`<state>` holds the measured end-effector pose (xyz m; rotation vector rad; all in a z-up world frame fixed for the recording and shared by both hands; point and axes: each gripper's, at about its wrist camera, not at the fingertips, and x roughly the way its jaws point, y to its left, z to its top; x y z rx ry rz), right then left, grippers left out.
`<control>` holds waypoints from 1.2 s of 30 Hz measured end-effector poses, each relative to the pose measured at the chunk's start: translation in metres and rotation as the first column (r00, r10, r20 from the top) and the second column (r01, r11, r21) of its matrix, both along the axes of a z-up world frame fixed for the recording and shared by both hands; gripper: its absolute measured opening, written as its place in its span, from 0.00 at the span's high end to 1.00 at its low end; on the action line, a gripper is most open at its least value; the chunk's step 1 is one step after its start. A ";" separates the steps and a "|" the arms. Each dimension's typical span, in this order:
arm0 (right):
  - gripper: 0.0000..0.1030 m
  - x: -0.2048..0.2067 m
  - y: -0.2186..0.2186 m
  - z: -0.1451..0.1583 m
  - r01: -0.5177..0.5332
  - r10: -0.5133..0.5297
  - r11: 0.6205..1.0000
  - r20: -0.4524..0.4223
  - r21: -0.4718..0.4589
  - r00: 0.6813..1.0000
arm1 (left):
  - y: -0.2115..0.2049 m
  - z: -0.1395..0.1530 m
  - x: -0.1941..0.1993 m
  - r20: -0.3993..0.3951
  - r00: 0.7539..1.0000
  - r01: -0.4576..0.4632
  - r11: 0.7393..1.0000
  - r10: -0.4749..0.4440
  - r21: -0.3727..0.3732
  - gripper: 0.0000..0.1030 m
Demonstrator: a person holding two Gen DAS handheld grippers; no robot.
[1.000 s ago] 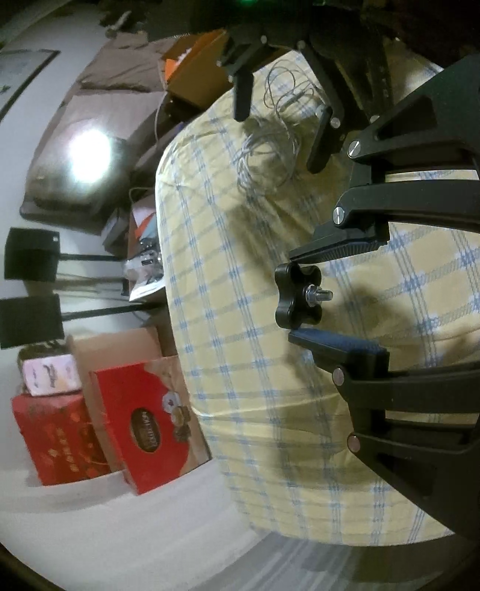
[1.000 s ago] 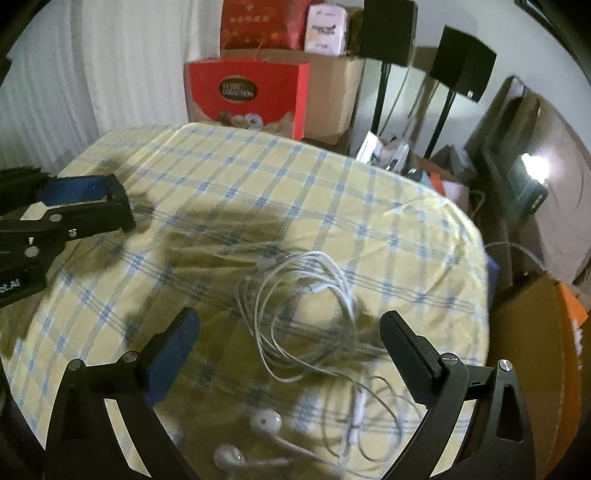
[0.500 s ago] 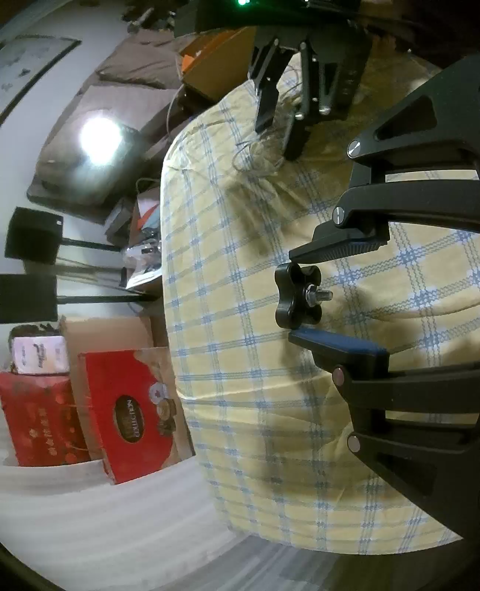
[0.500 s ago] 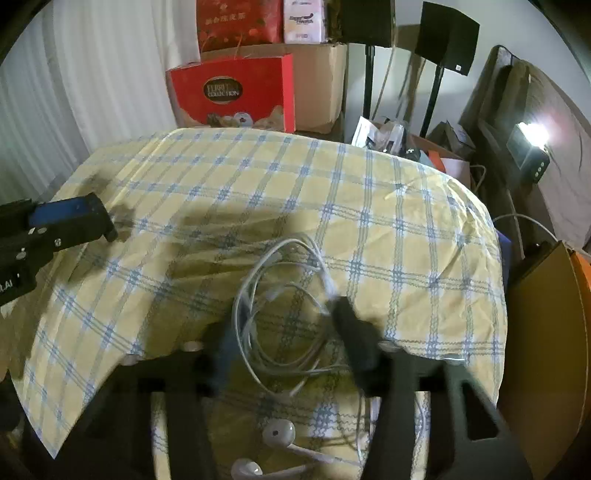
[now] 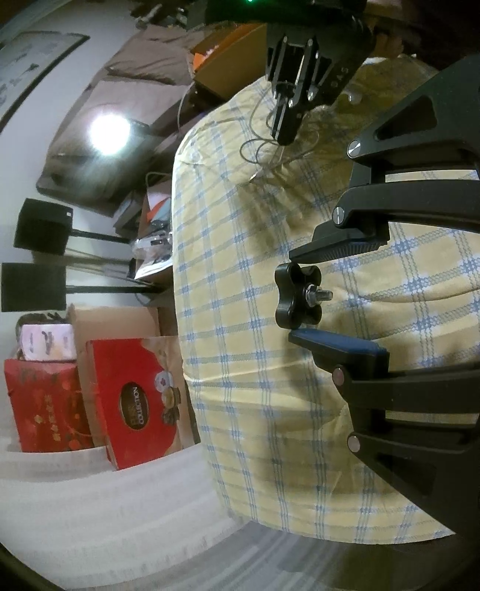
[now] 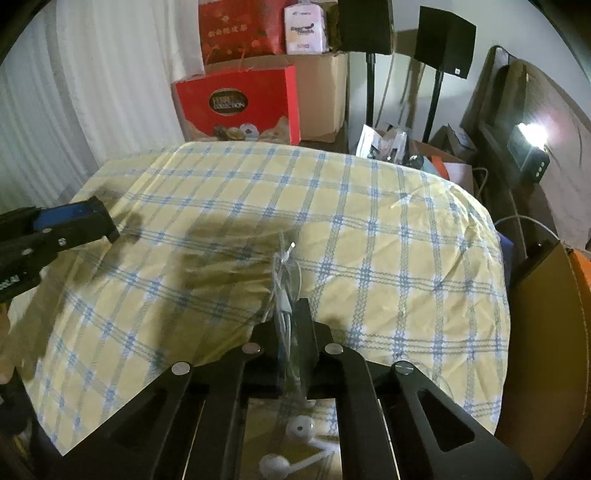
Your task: Organize objects
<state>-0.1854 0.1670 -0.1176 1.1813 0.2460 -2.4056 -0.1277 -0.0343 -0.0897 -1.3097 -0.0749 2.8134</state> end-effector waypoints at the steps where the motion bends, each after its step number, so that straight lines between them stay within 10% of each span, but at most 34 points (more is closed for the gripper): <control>1: 0.97 0.002 0.001 0.003 -0.001 0.001 1.000 -0.004 -0.005 1.000 | 0.000 0.001 0.001 0.000 1.000 -0.001 1.000 0.001 0.001 0.67; 36: 0.97 0.048 0.011 0.134 -0.031 0.002 0.990 -0.201 -0.139 0.980 | -0.009 0.055 0.035 -0.095 0.994 -0.046 0.999 0.046 0.000 0.67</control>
